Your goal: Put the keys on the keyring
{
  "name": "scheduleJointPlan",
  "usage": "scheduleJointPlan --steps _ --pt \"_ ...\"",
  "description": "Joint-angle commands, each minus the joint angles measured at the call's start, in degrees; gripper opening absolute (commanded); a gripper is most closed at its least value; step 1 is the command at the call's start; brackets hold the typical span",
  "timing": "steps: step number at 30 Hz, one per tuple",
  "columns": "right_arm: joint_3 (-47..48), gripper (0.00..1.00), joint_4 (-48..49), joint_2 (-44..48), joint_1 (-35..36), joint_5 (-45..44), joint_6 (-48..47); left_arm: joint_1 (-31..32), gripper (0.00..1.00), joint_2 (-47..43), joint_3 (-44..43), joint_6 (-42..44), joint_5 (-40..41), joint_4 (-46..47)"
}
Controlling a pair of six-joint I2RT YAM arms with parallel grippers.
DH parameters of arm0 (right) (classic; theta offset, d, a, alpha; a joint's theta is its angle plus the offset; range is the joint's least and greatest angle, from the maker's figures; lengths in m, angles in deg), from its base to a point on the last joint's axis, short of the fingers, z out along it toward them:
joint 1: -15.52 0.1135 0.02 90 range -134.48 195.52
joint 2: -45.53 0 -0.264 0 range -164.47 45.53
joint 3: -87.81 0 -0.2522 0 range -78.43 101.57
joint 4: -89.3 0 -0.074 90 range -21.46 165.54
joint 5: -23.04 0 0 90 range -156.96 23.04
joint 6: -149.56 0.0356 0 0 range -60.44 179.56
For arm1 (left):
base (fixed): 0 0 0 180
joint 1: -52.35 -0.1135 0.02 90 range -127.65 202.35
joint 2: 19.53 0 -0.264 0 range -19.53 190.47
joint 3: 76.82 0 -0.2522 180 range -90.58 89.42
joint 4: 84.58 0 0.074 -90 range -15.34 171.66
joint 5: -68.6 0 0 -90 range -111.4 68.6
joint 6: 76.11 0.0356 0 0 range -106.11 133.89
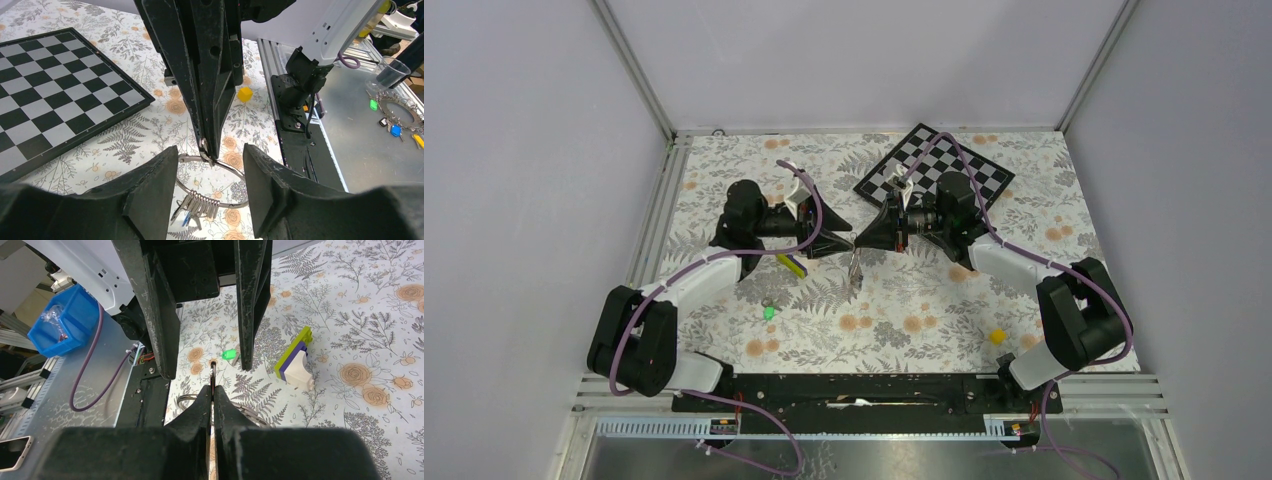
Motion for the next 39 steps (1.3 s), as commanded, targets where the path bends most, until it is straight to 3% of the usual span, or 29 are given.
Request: scheduleJointPlan --steps 1,14,26,32,39 --pt "-0.10 0.00 4.88 2.21 -0.33 1.52 0.92 -0.13 0.56 -1.01 1.11 0.22 -0.33 5.35" --pt "-0.36 0.00 3.10 2.56 -0.31 2.73 -2.37 -1.52 0.60 -0.88 5.13 -2.45 -1.92 15.29" --pt "-0.91 0.00 5.07 2.26 -0.34 2.29 -0.88 -1.45 0.44 9.65 7.09 -33.07 -3.25 52.48" --pt "-0.76 0.00 4.77 1.97 -0.31 1.99 -0.84 -1.45 0.45 9.26 7.21 -31.04 -2.46 48.17" --pt "-0.45 0.00 4.11 1.74 -0.30 1.43 -0.99 -0.85 0.46 6.66 6.15 -22.13 -0.79 32.56"
